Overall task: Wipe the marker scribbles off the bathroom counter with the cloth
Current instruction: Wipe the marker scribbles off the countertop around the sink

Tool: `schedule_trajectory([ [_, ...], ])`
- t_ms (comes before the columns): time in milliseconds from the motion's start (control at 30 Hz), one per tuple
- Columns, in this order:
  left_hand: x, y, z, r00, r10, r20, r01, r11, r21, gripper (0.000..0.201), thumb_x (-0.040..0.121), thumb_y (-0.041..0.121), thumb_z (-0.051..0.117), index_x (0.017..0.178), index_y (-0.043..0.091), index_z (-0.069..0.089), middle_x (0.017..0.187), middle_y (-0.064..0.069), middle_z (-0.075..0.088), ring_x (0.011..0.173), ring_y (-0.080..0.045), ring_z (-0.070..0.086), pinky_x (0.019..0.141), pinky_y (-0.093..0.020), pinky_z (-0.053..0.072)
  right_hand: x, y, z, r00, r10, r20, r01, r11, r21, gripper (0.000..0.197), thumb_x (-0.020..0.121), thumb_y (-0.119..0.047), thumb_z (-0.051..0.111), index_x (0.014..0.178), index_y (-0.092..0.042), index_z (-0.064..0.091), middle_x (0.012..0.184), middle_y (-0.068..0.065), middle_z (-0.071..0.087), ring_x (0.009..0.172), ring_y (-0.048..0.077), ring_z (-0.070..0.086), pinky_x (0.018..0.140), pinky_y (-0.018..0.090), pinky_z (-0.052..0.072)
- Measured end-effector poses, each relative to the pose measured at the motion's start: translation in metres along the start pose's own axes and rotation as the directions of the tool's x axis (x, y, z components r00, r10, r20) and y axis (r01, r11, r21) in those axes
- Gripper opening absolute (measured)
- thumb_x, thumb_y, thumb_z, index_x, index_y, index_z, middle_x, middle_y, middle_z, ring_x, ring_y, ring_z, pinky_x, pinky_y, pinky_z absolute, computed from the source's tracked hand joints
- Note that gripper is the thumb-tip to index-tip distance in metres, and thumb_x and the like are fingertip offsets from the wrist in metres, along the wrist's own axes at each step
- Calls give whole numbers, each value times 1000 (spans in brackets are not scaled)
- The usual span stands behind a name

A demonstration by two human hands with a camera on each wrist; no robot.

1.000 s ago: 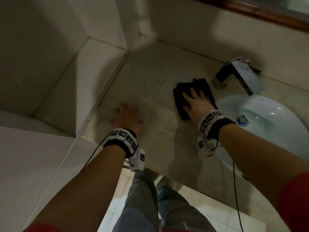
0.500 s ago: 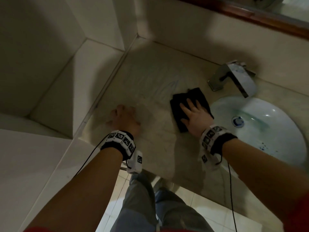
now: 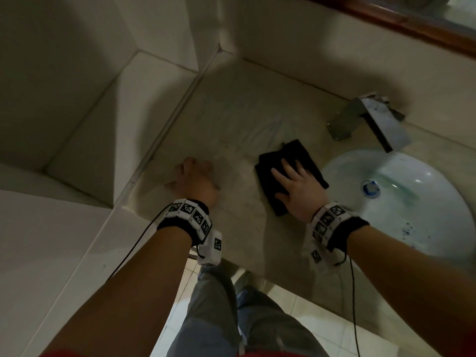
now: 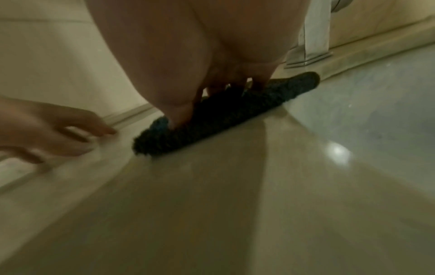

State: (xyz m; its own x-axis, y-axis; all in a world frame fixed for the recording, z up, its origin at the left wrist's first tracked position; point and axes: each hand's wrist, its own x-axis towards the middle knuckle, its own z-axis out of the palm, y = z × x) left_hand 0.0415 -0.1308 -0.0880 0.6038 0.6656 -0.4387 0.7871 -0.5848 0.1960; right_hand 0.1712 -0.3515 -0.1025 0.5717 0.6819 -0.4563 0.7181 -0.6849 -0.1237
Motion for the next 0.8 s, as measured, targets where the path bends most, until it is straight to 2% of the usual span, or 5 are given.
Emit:
schedule_trajectory([
  [267,3,-1,-1,1000,5,-4,-5,1000,3,50,77,29,66,124,38,52,144,-1,27,131,-30,26,99,-59,32,80,33,-50,977,213,31,-215,971,106,66,98,-49,42,154,-35,11,163,-2,-4,149,31,-4,121,46,11],
  [333,2,0,-2,1000,8,-6,-8,1000,17,48,78,31,65,124,36,52,144,-3,27,131,-31,26,98,-59,33,70,20,-44,982,186,8,-186,979,82,65,98,-47,44,154,-34,14,164,1,0,148,34,0,120,47,14],
  [433,-1,1,-1,1000,24,-17,-23,999,47,47,79,33,64,125,35,50,144,-4,27,131,-32,27,98,-61,34,29,-3,-17,1000,18,-23,-18,1000,11,65,96,-45,47,153,-34,19,163,3,6,148,37,5,119,49,17],
  [567,0,1,0,1000,12,-18,-11,999,37,50,79,32,64,127,35,49,143,-4,27,132,-32,26,100,-63,32,-9,-24,4,997,-76,18,77,997,-27,65,97,-46,45,153,-38,12,163,-2,-2,149,32,-2,120,47,7],
  [800,3,1,1,1000,-2,0,2,999,48,53,79,34,63,130,38,47,144,-2,26,132,-30,27,101,-62,31,67,-24,-35,1000,-3,17,3,1000,4,66,97,-48,42,153,-40,8,163,-3,-3,149,31,-3,121,47,8],
])
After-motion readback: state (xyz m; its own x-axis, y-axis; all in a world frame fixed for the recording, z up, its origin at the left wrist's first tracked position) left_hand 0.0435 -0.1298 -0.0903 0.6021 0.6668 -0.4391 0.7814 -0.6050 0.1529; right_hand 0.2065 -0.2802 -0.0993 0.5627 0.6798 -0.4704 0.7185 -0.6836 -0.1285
